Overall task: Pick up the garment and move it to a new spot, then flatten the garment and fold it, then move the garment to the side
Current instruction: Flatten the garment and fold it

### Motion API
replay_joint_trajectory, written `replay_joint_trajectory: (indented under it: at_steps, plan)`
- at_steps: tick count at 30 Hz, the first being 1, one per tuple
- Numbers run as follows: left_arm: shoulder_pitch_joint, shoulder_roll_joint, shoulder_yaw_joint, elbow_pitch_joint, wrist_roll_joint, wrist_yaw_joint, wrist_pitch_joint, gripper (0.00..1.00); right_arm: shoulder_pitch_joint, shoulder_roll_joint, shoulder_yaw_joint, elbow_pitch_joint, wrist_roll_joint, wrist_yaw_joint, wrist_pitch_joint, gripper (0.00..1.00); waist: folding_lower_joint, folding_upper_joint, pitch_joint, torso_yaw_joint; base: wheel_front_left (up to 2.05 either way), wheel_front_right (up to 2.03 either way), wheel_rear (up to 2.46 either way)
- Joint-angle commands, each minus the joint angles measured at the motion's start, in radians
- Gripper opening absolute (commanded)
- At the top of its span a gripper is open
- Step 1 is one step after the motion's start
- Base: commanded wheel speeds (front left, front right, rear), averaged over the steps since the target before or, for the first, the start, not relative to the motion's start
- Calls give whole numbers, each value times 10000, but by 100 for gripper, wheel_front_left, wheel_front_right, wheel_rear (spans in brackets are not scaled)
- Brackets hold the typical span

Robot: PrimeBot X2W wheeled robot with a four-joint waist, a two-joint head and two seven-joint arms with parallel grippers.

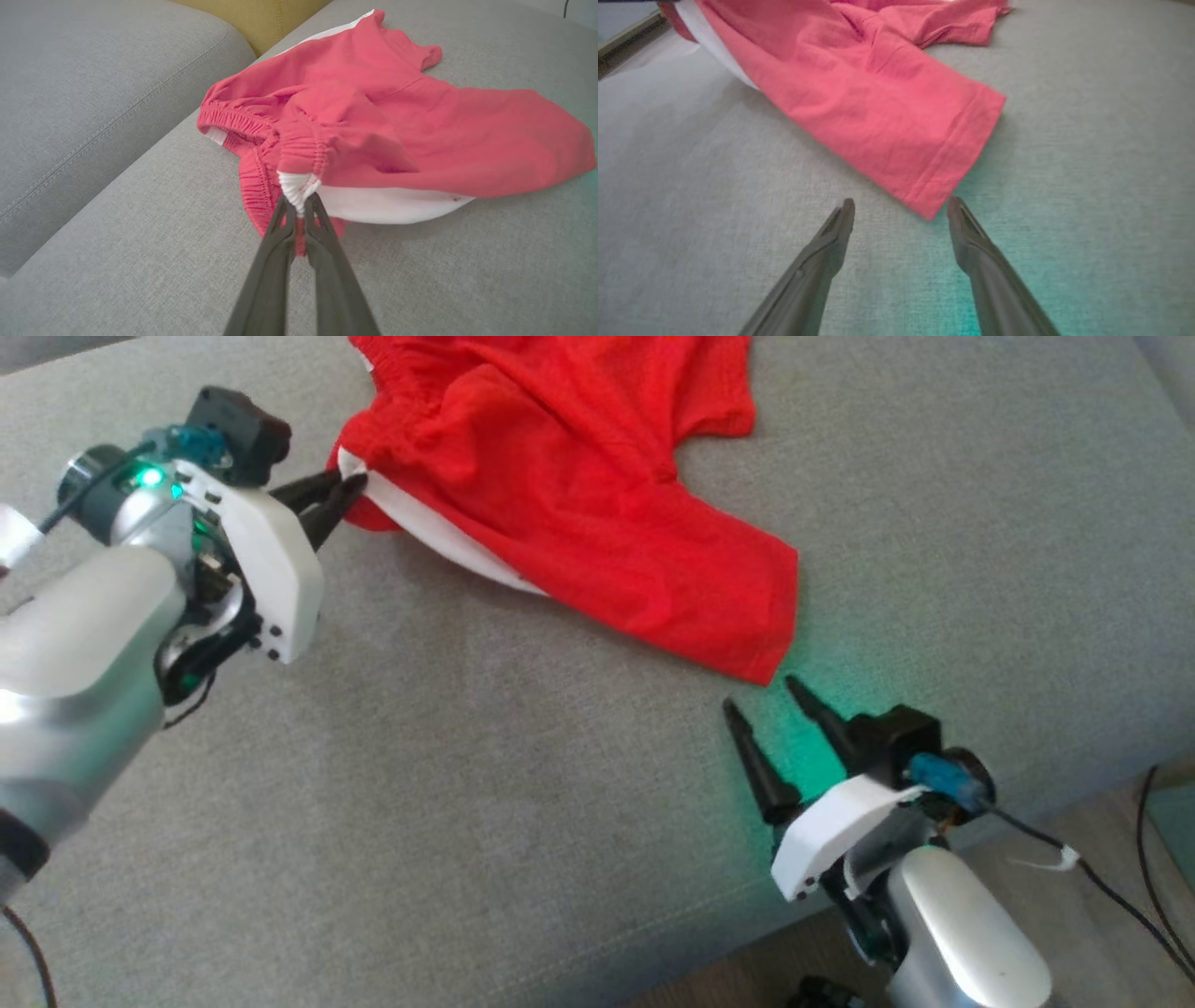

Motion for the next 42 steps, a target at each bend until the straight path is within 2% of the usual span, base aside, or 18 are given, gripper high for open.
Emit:
replay_joint_trajectory:
  at_steps: [1,6,9,15,25,36,37,39,42]
  plan:
    - [-374,163,385,-76,-9,16,-137,0,-50,-32,242,-250,88,-7,75,100,0,0,-17,2,0,0,0]
    - [-496,25,385,64,37,16,-225,0,-277,-32,448,184,-502,-7,104,100,0,0,37,47,0,0,0]
    - [-560,-50,385,120,108,15,-228,0,-669,-32,261,800,-1286,-7,-413,100,0,0,133,120,0,0,0]
    - [-560,-103,385,85,206,15,-143,0,-1135,-32,-226,1874,-1713,-7,-1093,100,0,0,202,259,0,0,0]
    - [-751,-188,385,19,235,15,-90,0,-2036,-32,297,3186,-1790,-7,-1846,100,0,0,375,515,0,0,0]
    - [-809,-223,385,87,228,15,-158,0,-2563,-32,941,3205,-1563,-7,-2230,100,0,0,465,661,0,0,0]
    - [-804,-214,385,99,221,15,-172,0,-2561,-32,998,3159,-1522,-7,-2240,95,0,0,456,668,0,0,0]
    - [-800,-196,385,155,193,15,-231,0,-2541,-32,1127,3082,-1406,-7,-2253,0,0,0,420,677,0,0,0]
    - [-785,-183,385,279,135,15,-354,0,-2487,-32,1390,3024,-1150,-7,-2259,0,0,0,319,697,0,0,0]
